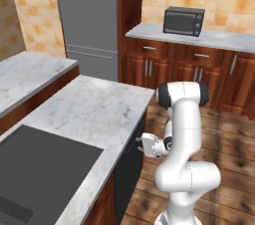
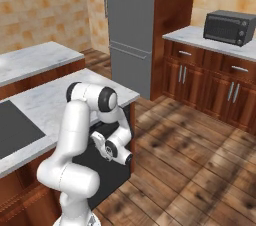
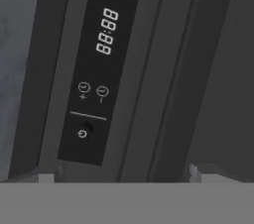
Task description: Open the dishwasher door and pull out the top rack.
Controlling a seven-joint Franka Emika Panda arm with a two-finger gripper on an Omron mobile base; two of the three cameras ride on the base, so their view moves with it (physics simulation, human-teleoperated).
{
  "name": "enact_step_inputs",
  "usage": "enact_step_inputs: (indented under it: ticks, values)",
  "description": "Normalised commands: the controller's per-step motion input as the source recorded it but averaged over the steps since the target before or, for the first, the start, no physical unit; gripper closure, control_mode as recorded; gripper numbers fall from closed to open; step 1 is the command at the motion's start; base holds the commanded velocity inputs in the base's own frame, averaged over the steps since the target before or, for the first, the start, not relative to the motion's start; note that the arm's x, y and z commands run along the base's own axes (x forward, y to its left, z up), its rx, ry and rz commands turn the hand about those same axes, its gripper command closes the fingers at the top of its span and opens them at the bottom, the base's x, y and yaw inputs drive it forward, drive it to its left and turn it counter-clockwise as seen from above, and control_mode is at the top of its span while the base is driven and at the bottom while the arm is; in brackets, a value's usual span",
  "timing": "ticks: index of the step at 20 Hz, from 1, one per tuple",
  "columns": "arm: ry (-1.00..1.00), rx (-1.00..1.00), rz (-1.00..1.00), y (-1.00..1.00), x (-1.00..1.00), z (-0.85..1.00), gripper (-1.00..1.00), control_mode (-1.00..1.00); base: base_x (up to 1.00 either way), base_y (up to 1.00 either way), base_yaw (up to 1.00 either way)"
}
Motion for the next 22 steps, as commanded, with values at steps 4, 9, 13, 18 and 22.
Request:
enact_step_inputs:
  ticks: [4, 9, 13, 18, 22]
  values:
    - [0.0, 0.01, 0.0, 0.05, 0.18, -0.26, -1.0, -1.0, 0.0, 0.0, 0.0]
    - [0.0, 0.01, 0.0, 0.06, 0.17, -0.24, -1.0, -1.0, 0.0, 0.0, 0.0]
    - [0.0, 0.0, 0.0, 0.07, 0.18, -0.23, -1.0, -1.0, 0.0, 0.0, 0.0]
    - [0.0, 0.0, 0.0, 0.12, 0.19, -0.2, -1.0, -1.0, 0.0, 0.0, 0.0]
    - [0.0, 0.0, 0.0, 0.24, 0.19, -0.09, -1.0, -1.0, 0.0, 0.0, 0.0]
